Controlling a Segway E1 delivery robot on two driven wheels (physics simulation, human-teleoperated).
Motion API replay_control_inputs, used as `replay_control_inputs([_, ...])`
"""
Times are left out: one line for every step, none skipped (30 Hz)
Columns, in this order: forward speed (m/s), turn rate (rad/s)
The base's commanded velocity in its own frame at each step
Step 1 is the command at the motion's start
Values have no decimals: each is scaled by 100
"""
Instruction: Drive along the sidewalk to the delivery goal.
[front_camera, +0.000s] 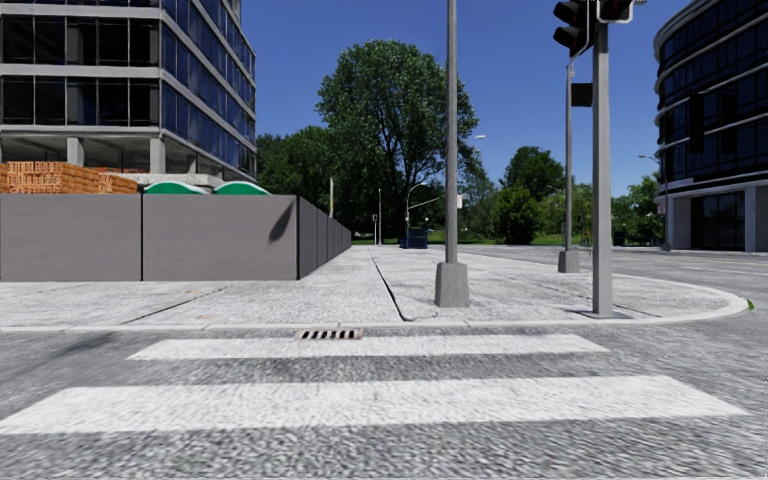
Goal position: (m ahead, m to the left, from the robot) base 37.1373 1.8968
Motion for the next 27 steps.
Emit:
replay_control_inputs([200,0])
replay_control_inputs([200,0])
replay_control_inputs([200,8])
replay_control_inputs([200,13])
replay_control_inputs([200,13])
replay_control_inputs([200,17])
replay_control_inputs([200,22])
replay_control_inputs([200,25])
replay_control_inputs([200,27])
replay_control_inputs([200,27])
replay_control_inputs([200,27])
replay_control_inputs([200,28])
replay_control_inputs([200,28])
replay_control_inputs([200,28])
replay_control_inputs([200,28])
replay_control_inputs([200,23])
replay_control_inputs([200,0])
replay_control_inputs([200,0])
replay_control_inputs([200,0])
replay_control_inputs([200,0])
replay_control_inputs([200,0])
replay_control_inputs([200,0])
replay_control_inputs([200,0])
replay_control_inputs([200,0])
replay_control_inputs([200,0])
replay_control_inputs([200,0])
replay_control_inputs([200,0])
